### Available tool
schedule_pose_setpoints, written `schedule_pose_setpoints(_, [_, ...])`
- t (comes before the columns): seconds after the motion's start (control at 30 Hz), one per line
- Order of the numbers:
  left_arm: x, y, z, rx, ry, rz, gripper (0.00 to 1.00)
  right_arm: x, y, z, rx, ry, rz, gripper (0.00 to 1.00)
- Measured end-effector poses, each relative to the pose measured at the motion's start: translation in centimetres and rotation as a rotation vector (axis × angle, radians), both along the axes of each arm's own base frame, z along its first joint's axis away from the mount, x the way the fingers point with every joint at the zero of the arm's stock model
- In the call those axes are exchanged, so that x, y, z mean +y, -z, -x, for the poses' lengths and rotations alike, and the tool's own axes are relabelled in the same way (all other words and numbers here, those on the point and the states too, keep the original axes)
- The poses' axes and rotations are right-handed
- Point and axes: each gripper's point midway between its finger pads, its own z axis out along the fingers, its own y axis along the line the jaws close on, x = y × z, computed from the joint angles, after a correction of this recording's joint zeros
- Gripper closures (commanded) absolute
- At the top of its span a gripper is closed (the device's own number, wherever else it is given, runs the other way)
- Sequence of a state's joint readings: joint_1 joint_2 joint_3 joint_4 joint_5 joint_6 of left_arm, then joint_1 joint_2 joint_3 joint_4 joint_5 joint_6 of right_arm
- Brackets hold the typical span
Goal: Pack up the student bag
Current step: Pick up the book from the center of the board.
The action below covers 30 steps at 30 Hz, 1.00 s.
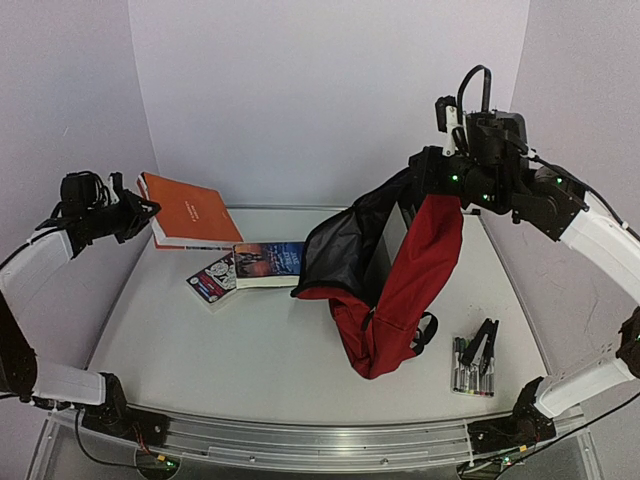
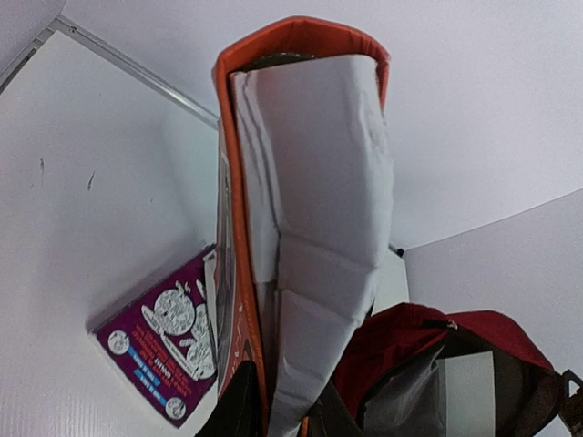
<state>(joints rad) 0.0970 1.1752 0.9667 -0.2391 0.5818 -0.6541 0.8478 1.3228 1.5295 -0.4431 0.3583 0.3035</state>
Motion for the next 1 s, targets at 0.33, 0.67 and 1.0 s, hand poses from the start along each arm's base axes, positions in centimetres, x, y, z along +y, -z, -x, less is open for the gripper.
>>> schedule_pose_setpoints(0.33, [-6.7, -2.2, 7.4, 0.158, 0.269, -0.115, 0.89, 0.1, 0.1, 0.1, 0.003, -0.005, 0.001, 1.0])
schedule_pose_setpoints(0.67, [-11.0, -4.5, 13.1, 0.226, 0.481, -0.186, 0.9, 0.1, 0.2, 0.1, 0.007, -0.008, 0.002, 1.0])
schedule_pose_setpoints(1.0, [-14.6, 0.8, 15.6, 0.443, 0.624, -0.361, 0.89, 0.0, 0.4, 0.2, 0.016, -0.008, 0.011, 1.0])
